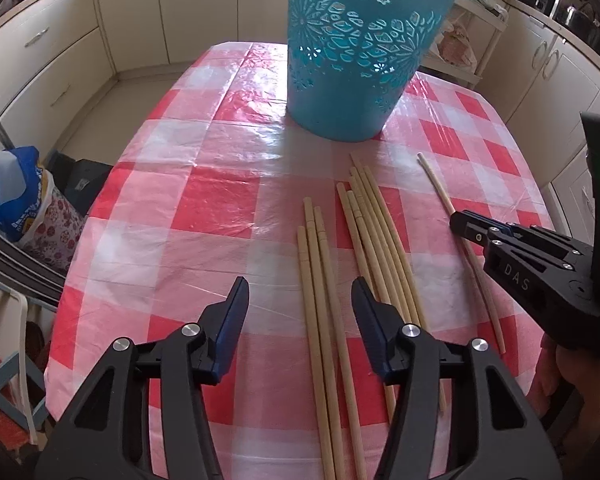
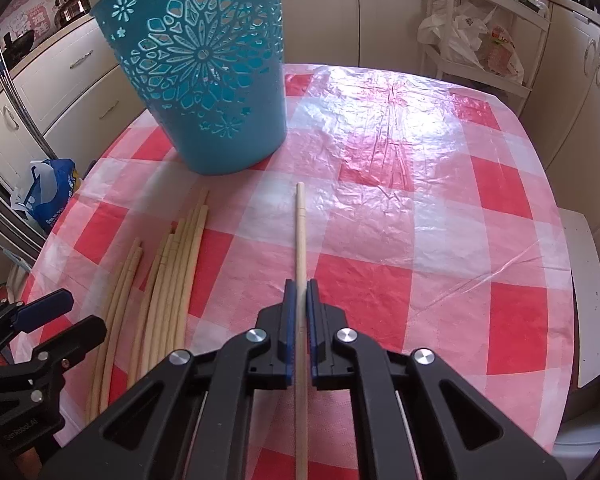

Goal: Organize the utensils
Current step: 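Close the right gripper on one wooden chopstick while the left gripper grasps another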

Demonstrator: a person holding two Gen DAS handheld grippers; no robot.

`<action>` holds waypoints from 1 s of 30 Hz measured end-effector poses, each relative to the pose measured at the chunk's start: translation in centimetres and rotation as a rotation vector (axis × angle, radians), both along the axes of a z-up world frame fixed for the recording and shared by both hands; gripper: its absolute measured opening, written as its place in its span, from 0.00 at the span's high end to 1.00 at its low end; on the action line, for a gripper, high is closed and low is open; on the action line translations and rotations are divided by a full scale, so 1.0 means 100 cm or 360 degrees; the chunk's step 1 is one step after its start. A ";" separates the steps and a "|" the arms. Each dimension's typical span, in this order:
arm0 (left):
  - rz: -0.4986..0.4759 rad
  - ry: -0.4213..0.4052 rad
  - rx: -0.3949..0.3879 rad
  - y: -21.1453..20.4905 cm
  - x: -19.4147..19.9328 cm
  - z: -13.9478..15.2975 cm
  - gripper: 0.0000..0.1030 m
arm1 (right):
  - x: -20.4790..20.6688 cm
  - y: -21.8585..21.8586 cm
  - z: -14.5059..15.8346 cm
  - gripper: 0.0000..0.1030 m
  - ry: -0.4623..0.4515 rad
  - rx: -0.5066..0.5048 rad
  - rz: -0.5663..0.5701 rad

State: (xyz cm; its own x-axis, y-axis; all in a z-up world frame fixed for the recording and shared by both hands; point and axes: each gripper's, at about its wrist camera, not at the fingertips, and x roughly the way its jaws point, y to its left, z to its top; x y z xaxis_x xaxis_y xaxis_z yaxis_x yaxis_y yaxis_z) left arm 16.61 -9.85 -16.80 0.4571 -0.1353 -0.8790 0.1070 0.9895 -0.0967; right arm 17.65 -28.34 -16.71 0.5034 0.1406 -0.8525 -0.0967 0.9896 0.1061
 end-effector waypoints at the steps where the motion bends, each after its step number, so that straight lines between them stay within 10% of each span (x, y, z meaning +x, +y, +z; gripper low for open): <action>1: -0.0009 0.0016 0.0001 -0.003 0.002 -0.004 0.56 | 0.000 -0.001 0.000 0.94 0.0001 0.0005 -0.0001; 11: -0.0426 0.0005 -0.0172 -0.023 0.007 -0.011 0.74 | -0.003 -0.015 0.006 0.94 0.0020 0.0095 -0.0072; 30: -0.0408 0.0008 0.0090 -0.030 0.011 -0.011 0.81 | -0.002 -0.022 0.000 0.94 0.0082 0.0080 -0.0111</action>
State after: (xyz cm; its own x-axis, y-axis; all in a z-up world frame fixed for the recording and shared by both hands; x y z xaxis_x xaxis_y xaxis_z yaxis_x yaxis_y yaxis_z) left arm 17.67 -12.88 -17.88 0.4098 -0.1969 -0.8907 0.3547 0.9340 -0.0433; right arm 17.48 -30.58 -16.67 0.4691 0.1499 -0.8703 -0.0208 0.9871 0.1588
